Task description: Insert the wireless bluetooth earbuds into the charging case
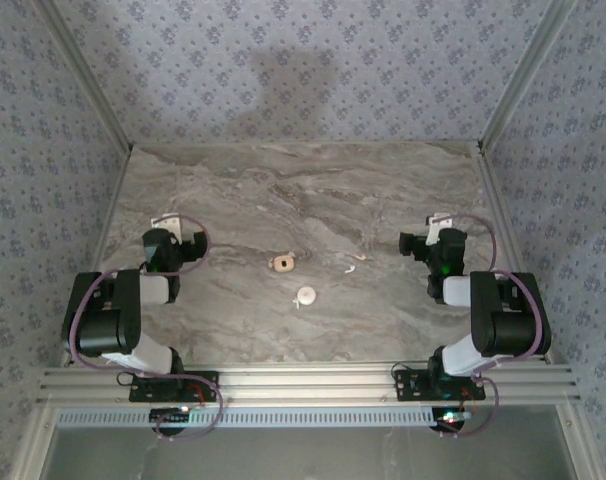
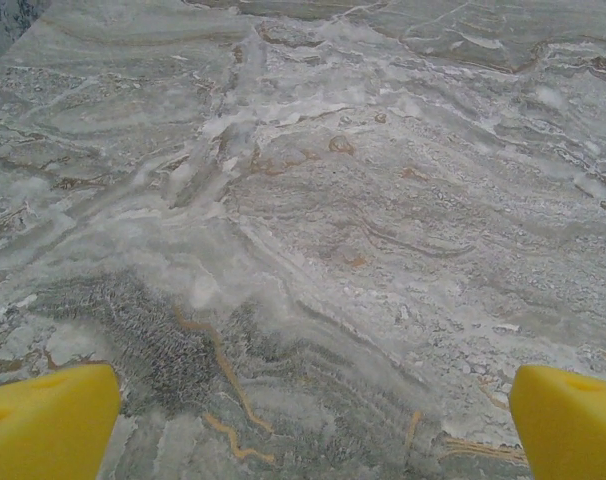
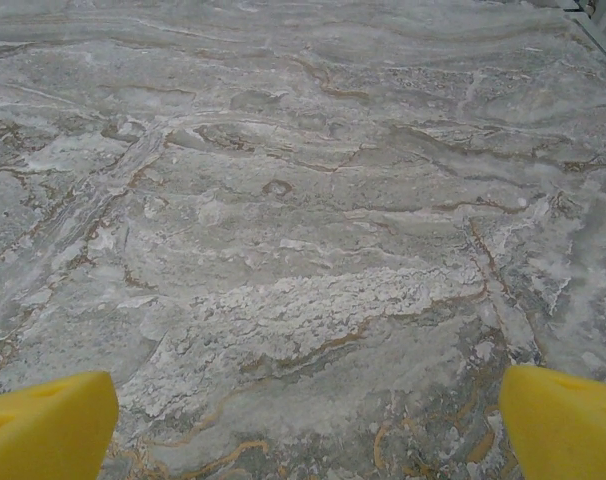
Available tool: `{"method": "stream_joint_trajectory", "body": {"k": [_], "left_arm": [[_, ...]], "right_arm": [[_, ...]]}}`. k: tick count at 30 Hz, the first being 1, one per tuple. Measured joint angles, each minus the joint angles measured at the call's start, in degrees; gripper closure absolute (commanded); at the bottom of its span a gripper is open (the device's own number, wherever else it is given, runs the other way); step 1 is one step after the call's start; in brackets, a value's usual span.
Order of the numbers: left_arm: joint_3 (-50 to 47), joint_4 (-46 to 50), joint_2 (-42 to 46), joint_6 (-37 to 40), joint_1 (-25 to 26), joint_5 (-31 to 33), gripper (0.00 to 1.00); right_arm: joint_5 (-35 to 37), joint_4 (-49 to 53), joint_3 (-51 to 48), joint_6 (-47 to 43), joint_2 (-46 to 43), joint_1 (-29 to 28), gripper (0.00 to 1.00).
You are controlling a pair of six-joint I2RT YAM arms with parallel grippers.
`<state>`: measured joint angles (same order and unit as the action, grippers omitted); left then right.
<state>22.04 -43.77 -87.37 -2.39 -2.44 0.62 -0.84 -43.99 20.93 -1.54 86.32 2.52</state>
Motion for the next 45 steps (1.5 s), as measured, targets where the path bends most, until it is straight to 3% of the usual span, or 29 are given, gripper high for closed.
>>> {"method": "stream_joint_trajectory", "body": {"k": [26, 29, 32, 37, 45], "left_arm": [[0.44, -0.72, -0.17, 0.04, 0.0, -0.22, 0.0], [0.46, -0.9, -0.17, 0.07, 0.0, -0.2, 0.05], [2.58, 2.82, -0.04, 0.7, 0.76, 0.07, 0.14], [12.5, 17.9, 2.97, 2.38, 5.7, 2.51, 0.15], [26.05, 36.96, 11.91, -3.89, 15.37, 3.45, 0.19]], "right_arm": [[-0.48, -0.83, 0.02, 0.0, 0.26, 0.13, 0.0], [-0.35, -0.15, 0.35, 0.02, 0.15, 0.11, 0.0], [0.24, 7.74, 3.37, 0.0, -2.95, -0.22, 0.0], [1.92, 30.05, 16.31, -0.24, -11.93, -3.19, 0.0], [3.48, 60.94, 34.6, 2.82, -22.88, -16.39, 0.0]]}}
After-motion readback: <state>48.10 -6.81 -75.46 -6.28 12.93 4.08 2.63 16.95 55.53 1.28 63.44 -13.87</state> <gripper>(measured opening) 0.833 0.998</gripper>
